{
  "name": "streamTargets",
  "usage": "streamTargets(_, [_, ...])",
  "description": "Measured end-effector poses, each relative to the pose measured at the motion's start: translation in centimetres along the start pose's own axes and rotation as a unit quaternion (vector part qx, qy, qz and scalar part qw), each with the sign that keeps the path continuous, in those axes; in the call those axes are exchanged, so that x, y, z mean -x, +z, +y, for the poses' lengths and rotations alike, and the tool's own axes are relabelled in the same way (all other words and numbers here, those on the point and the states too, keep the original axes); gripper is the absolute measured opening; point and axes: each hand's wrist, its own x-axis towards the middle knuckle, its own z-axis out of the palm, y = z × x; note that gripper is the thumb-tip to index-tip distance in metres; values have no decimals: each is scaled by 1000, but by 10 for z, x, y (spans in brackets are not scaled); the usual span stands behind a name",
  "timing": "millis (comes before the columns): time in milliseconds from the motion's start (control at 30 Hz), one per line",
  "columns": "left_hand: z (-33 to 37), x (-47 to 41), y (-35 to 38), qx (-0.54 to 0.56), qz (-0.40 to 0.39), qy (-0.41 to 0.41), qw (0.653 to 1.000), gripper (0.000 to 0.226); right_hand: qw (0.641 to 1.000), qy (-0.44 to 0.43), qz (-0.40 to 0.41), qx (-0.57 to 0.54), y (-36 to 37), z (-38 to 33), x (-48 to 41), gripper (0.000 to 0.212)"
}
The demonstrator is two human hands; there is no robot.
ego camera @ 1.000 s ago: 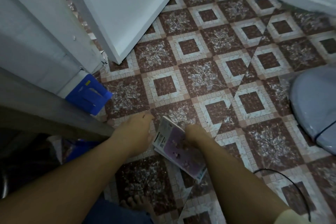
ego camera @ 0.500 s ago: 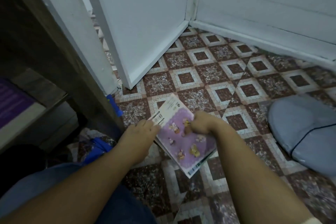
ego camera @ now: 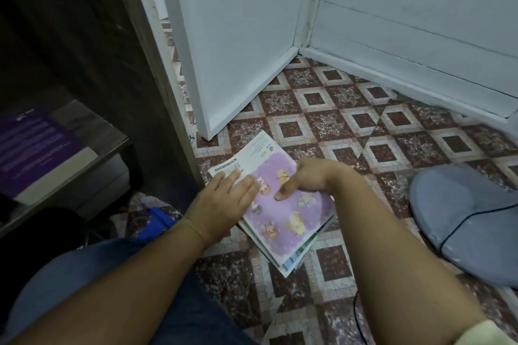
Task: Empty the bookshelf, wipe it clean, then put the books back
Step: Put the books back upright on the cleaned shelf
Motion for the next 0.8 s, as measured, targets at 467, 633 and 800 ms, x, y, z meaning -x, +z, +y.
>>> streamTargets(467, [13,-12,2,58,-108,-94,988,36,888,-69,202,407,72,-12,11,66])
streamTargets(633, [9,-18,-10,95,-190,-144,966,35,877,-60,182,441,90,-1,18,82])
streamTargets(800, [6,-29,-16,89,-233,-159,955,30,836,-113,370,389,106,22,2,47])
